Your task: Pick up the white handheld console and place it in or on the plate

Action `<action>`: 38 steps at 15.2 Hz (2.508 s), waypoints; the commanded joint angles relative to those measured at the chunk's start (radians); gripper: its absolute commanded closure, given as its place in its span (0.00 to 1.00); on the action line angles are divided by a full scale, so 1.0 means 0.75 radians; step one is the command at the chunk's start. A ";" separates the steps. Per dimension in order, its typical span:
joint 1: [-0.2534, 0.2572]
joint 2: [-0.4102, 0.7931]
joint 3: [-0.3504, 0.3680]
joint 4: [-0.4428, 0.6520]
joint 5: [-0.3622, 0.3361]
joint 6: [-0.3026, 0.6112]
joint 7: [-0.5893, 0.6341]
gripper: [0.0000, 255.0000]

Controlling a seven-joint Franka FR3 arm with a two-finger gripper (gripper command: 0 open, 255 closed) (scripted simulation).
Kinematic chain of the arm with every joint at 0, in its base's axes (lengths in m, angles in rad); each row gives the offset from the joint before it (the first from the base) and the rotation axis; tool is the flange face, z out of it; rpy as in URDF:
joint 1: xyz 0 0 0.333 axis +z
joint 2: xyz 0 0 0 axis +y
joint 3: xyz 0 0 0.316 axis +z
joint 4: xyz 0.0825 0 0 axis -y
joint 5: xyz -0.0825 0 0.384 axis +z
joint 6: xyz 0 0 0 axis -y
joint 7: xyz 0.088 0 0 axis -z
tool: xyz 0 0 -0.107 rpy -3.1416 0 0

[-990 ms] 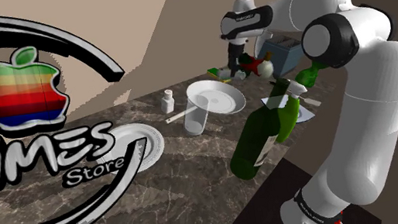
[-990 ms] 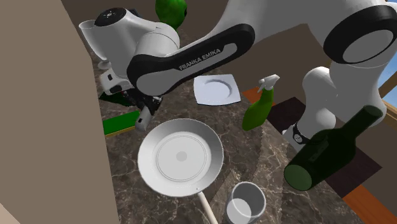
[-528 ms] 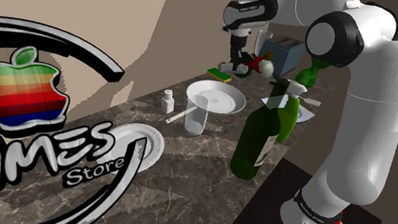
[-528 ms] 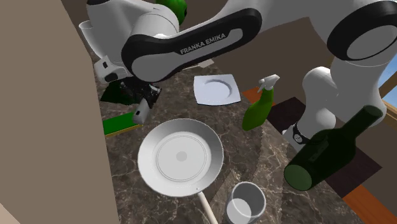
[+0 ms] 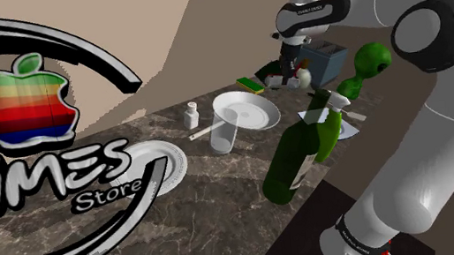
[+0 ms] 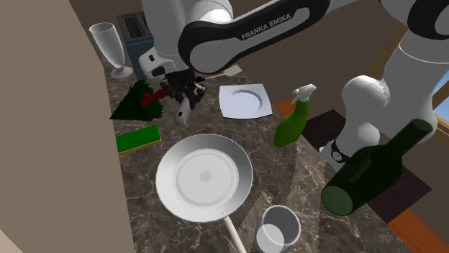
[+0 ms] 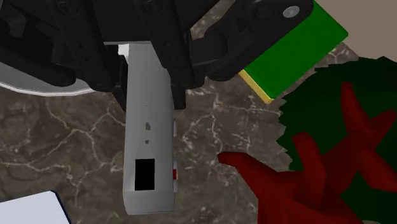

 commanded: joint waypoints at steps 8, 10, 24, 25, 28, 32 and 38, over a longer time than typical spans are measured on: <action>-0.063 -0.424 -0.051 -0.418 -0.234 0.050 -0.010 1.00; -0.094 -0.514 -0.059 -0.492 -0.284 0.046 -0.019 1.00; -0.251 -0.804 -0.128 -0.801 -0.481 0.105 -0.089 1.00; -0.251 -0.797 -0.134 -0.814 -0.483 0.124 -0.087 1.00; -0.250 -0.772 -0.152 -0.850 -0.491 0.185 -0.083 1.00; -0.248 -0.733 -0.177 -0.895 -0.499 0.268 -0.078 1.00; -0.247 -0.723 -0.184 -0.905 -0.500 0.288 -0.077 1.00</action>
